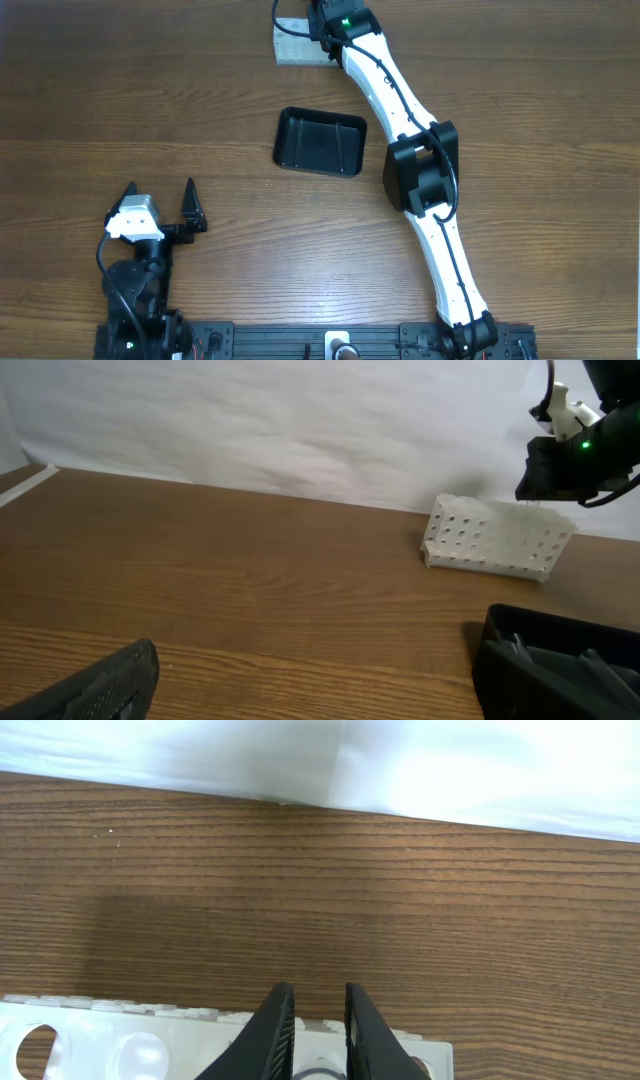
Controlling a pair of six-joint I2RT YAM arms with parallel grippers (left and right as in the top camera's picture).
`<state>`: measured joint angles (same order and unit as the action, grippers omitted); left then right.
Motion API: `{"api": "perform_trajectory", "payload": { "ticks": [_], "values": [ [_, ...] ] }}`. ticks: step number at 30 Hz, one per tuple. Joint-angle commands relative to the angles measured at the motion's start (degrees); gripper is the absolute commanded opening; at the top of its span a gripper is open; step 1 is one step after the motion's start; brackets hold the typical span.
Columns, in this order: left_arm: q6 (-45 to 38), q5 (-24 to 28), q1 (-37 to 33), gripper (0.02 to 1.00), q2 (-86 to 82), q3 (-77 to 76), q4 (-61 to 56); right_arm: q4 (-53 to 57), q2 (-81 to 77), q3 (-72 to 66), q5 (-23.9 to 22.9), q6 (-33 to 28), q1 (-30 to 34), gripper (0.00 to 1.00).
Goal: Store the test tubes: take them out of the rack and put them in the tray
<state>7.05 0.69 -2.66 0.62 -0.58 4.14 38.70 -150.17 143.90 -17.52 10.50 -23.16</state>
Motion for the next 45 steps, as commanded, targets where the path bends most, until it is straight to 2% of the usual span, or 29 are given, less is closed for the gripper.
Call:
{"api": "perform_trajectory", "payload": {
  "ticks": [1,26,35,37,39,45],
  "values": [
    [-0.85,0.81,-0.04,0.998,-0.44,0.26,0.26,-0.09,-0.33,0.66,0.09,0.13,-0.46,0.134],
    [-0.85,0.81,-0.04,0.998,-0.44,0.26,0.26,2.62,10.56,0.66,0.09,0.11,-0.52,0.102],
    [-0.85,0.81,-0.04,0.998,-0.46,0.26,0.24,9.05,17.05,0.66,0.11,0.28,-1.27,0.095],
    [-0.85,0.81,-0.04,0.998,-0.46,0.26,0.26,12.33,18.32,0.66,0.17,2.25,-1.51,0.097],
    [-0.85,0.81,-0.04,0.998,-0.44,0.26,0.26,16.37,19.17,0.66,1.6,4.7,-1.66,0.097],
    [-0.85,0.81,-0.04,1.0,-0.44,0.26,0.24,28.74,20.0,0.66,9.84,10.75,-2.47,0.053]
  ]
}}
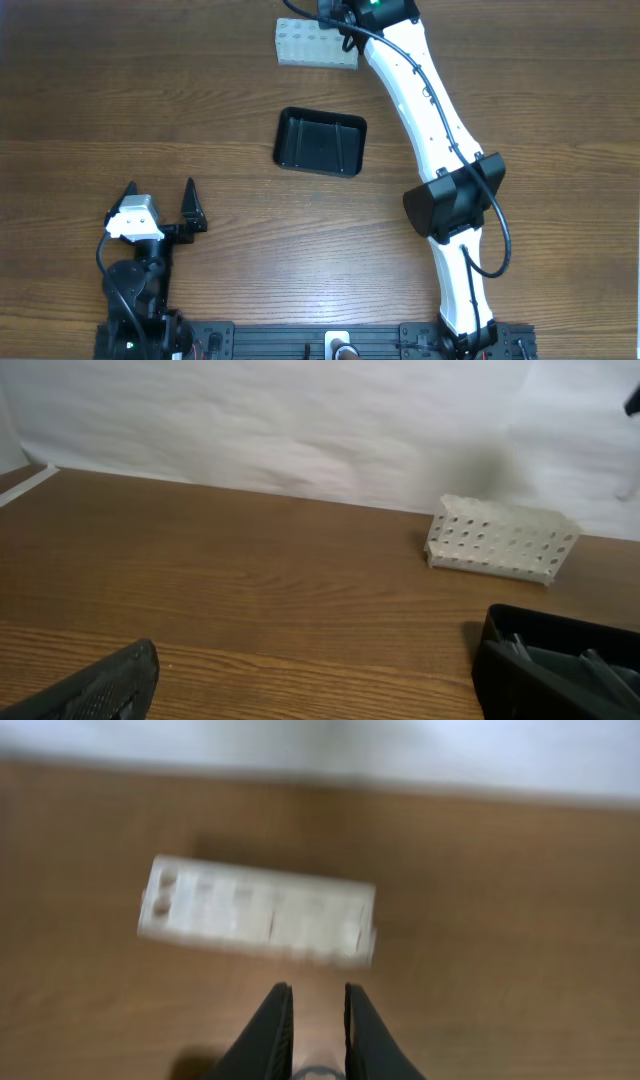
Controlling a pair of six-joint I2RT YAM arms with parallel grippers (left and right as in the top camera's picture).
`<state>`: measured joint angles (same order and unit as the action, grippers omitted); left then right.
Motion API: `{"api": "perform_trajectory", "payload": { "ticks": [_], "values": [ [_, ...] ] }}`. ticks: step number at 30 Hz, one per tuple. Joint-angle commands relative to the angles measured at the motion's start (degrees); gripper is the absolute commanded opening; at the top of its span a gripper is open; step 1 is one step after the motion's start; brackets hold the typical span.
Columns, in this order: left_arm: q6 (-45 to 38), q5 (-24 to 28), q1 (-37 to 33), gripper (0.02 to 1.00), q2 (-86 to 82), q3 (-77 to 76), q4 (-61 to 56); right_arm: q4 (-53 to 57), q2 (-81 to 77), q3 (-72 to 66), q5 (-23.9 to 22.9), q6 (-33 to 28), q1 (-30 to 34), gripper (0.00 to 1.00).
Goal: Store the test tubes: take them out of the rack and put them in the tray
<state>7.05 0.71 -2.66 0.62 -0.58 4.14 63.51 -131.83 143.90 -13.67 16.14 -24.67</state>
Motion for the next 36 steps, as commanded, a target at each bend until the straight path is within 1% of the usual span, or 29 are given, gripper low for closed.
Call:
{"api": "perform_trajectory", "payload": {
  "ticks": [1,5,10,13,16,19,26,36],
  "values": [
    [-0.85,0.79,-0.04,0.998,-0.44,0.26,0.24,5.84,1.64,0.66,6.95,5.64,-1.16,0.049],
    [-0.85,0.79,-0.04,0.998,-0.44,0.26,0.24,12.09,1.4,0.66,9.35,6.67,-1.53,0.042],
    [-0.85,0.79,-0.04,0.998,-0.44,0.26,0.24,19.34,1.25,0.63,10.1,8.09,-1.46,0.036],
    [-0.85,0.79,-0.04,0.998,-0.46,0.26,0.24,22.97,0.59,0.63,12.31,8.11,-1.11,0.02],
    [-0.85,0.79,-0.04,0.996,-0.46,0.26,0.24,25.62,-0.42,0.63,15.72,8.26,-0.85,0.012],
    [-0.85,0.79,-0.04,0.998,-0.44,0.26,0.24,27.45,-1.6,0.63,18.8,8.28,-0.76,0.007],
    [-0.85,0.79,-0.04,0.996,-0.44,0.26,0.24,29.29,-5.18,0.63,21.77,7.96,-0.63,0.012],
    [-0.85,0.79,-0.04,0.998,-0.44,0.26,0.26,27.93,-8.74,0.63,21.77,7.8,0.11,0.014]
  ]
}}
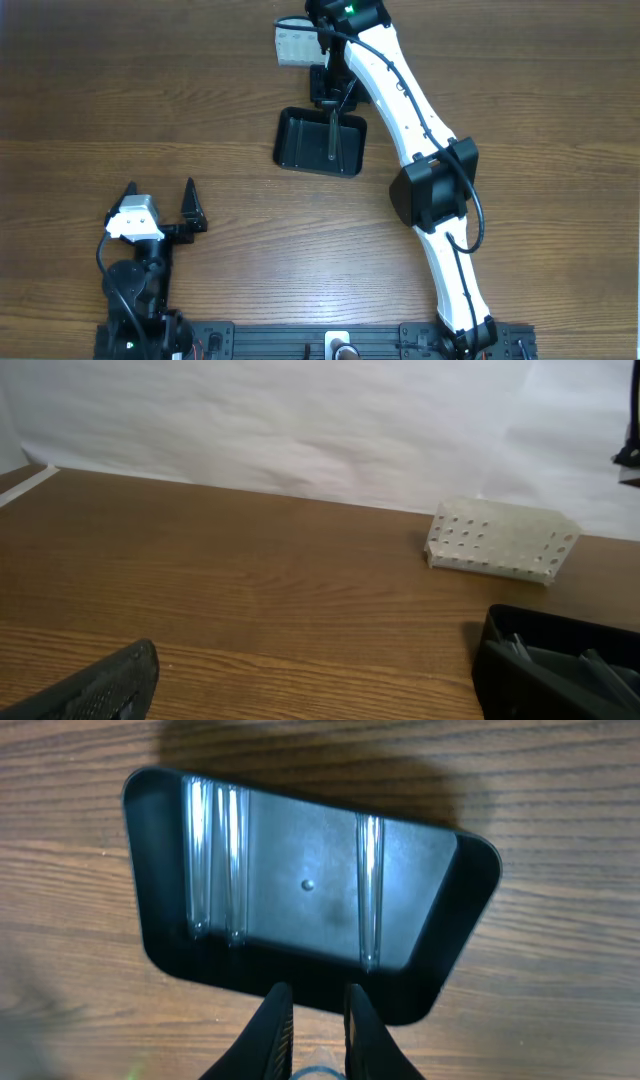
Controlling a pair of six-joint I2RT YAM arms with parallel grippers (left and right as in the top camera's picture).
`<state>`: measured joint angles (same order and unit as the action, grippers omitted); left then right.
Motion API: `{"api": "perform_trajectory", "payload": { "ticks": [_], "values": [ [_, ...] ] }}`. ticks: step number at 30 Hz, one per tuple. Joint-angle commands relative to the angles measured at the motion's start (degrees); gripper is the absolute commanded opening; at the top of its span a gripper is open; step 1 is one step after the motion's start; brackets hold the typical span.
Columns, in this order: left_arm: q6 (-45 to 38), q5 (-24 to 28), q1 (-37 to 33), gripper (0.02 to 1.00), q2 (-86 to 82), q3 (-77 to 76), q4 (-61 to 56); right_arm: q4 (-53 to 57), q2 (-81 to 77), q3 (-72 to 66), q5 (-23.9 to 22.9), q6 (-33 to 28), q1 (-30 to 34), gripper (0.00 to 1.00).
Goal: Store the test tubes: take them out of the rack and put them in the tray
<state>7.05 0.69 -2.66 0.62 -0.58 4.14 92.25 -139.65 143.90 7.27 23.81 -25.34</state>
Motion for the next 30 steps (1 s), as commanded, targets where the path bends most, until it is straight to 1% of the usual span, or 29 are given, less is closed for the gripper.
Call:
{"api": "perform_trajectory", "payload": {
  "ticks": [1,15,30],
  "values": [
    [-0.85,0.81,-0.04,0.998,-0.44,0.26,0.24,-1.09,-1.03,0.63,0.83,0.13,0.9,0.014],
    [-0.85,0.81,-0.04,0.998,-0.44,0.26,0.24,-3.78,-4.98,0.63,0.63,0.15,1.38,0.018],
    [-0.85,0.81,-0.04,0.998,-0.44,0.26,0.26,-4.28,-8.46,0.63,0.83,0.63,1.25,0.025]
  ]
}}
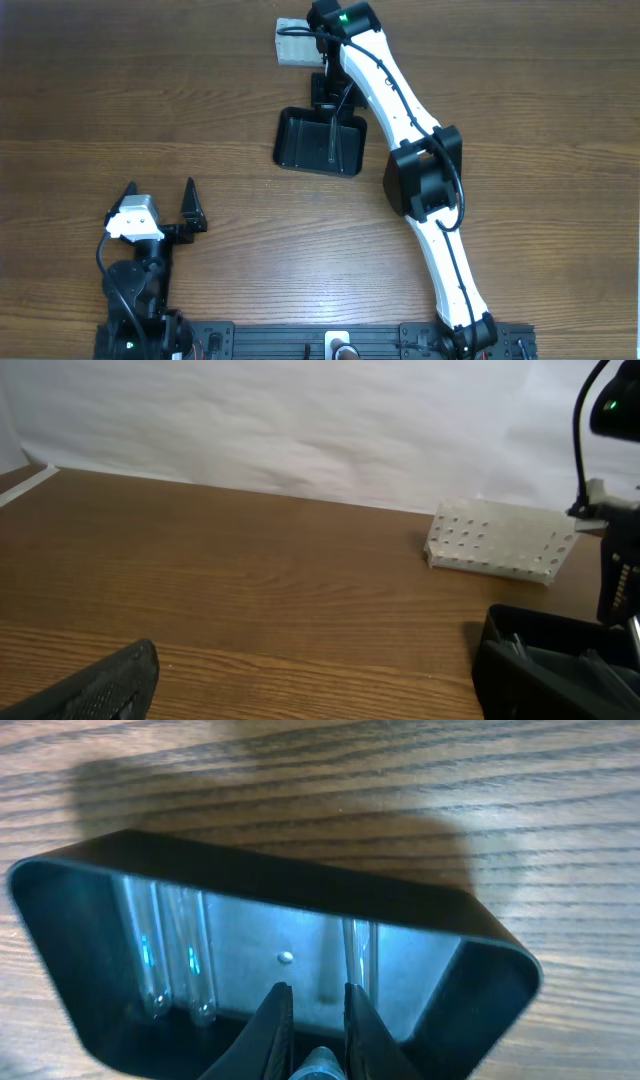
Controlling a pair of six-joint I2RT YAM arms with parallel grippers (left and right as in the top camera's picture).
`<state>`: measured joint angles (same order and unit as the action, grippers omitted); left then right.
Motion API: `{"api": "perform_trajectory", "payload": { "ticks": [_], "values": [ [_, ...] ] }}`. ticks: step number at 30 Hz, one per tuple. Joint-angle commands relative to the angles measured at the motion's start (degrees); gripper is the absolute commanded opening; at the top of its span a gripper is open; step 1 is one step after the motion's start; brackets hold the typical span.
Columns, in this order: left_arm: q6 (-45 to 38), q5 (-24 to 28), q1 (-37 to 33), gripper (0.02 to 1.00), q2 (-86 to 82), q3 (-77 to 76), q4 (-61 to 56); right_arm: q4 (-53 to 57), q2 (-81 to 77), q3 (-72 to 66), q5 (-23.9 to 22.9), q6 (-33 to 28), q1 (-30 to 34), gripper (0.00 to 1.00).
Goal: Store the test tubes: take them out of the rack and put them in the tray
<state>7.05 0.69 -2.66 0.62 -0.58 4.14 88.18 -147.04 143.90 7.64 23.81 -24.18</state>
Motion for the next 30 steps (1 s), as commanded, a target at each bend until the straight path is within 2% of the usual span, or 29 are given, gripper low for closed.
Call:
{"api": "perform_trajectory", "payload": {
  "ticks": [1,30],
  "values": [
    [-0.85,0.81,-0.04,0.996,-0.46,0.26,0.26,-0.28,-1.25,0.63,0.46,0.63,0.09,0.025],
    [-0.85,0.81,-0.04,0.998,-0.46,0.26,0.24,-3.58,-5.07,0.63,0.46,1.51,-0.76,0.029]
  ]
}}
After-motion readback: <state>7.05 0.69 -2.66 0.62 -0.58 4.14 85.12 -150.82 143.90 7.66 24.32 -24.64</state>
